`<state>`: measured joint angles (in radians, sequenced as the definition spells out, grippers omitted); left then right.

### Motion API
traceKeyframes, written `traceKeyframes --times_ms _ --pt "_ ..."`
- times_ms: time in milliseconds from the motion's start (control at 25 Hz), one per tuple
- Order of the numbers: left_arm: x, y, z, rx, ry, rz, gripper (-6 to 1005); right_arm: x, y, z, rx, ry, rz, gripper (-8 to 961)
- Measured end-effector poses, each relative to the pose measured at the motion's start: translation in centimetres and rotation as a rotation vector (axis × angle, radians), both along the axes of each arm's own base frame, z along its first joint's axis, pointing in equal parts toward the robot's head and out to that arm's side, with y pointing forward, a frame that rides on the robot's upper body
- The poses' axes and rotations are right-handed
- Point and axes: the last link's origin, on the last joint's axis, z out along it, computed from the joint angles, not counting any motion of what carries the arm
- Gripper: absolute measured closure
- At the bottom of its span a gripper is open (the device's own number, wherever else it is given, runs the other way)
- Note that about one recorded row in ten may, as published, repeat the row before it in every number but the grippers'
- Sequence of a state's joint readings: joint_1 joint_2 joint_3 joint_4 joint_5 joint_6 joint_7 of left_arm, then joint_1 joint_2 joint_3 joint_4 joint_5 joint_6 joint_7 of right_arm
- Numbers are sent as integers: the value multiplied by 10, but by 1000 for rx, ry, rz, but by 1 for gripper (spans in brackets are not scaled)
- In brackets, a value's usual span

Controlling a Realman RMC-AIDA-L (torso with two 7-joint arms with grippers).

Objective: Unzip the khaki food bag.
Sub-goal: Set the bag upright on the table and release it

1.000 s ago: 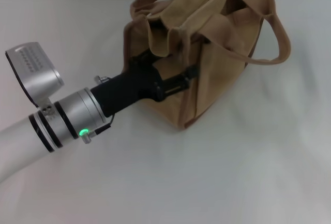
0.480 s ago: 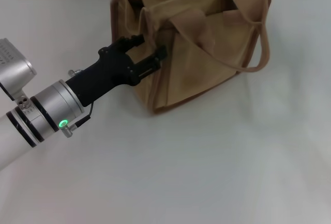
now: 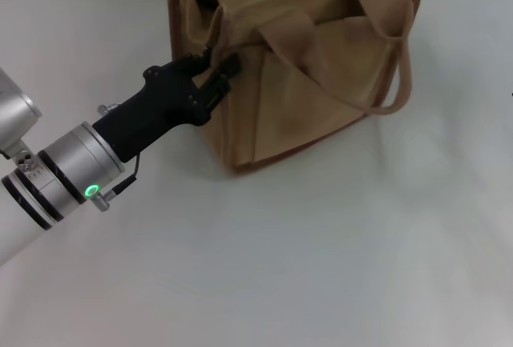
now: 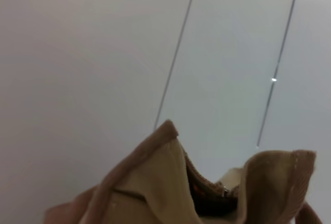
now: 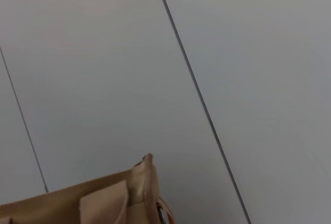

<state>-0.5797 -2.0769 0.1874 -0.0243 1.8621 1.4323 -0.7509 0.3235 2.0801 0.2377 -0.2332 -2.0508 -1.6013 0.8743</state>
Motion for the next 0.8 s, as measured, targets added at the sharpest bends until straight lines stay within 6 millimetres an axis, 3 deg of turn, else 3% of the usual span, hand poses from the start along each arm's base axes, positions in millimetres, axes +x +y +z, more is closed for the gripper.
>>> traceKeyframes --times_ms 320,600,800 --pt "-2 -4 2 37 11 -12 888 1 1 -1 -2 -1 -7 163" --pt "-4 -10 12 79 2 -58 920 -1 3 -3 -7 6 -10 164" --pt "-14 -8 40 167 13 -82 929 -1 3 -4 -7 10 -8 164"
